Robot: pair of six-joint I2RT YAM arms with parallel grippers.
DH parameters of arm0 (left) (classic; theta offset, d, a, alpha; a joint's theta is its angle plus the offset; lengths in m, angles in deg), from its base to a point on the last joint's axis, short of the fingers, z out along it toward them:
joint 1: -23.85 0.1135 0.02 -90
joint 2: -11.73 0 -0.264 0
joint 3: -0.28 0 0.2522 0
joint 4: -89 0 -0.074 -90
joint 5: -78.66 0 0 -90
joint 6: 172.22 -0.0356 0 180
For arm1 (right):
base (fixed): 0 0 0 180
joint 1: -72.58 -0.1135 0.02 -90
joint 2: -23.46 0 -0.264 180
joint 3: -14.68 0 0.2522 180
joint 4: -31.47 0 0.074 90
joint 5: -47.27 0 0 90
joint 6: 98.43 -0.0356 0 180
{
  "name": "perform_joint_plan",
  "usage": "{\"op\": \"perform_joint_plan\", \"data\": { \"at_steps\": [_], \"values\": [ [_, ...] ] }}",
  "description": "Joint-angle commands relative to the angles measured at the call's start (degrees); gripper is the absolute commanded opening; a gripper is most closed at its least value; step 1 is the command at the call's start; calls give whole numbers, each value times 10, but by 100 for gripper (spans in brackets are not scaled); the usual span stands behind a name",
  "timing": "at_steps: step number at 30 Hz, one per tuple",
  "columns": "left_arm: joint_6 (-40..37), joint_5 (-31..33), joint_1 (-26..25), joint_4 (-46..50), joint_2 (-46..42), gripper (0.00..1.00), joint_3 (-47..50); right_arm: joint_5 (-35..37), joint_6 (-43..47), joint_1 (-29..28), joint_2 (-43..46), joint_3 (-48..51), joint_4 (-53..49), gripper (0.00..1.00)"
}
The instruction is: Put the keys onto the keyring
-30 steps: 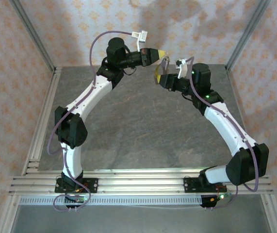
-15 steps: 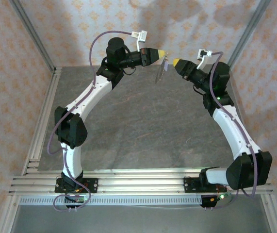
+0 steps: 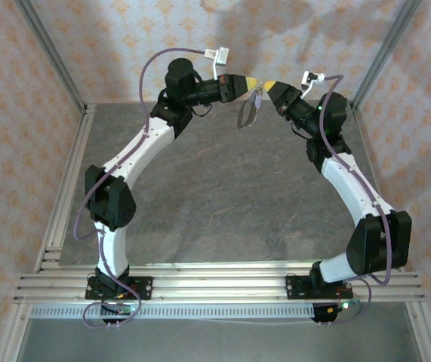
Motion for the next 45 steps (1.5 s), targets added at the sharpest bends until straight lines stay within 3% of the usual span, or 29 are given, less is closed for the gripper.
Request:
{"op": "perform_joint_plan", "data": {
  "at_steps": [1, 18, 30, 45],
  "values": [
    [4, -2, -1, -37, -22, 0, -5, -3, -7, -4, 3, -22, 39, 27],
    [2, -1, -1, -37, -20, 0, -7, -20, 15, -38, -22, -17, 15, 9],
    [-1, -1, -1, -33, -19, 0, -11, -15, 64, -22, 17, 3, -45, 11],
    [0, -4, -1, -34, -19, 0, -12, -10, -2, 14, 13, -13, 27, 17]
  ]
}}
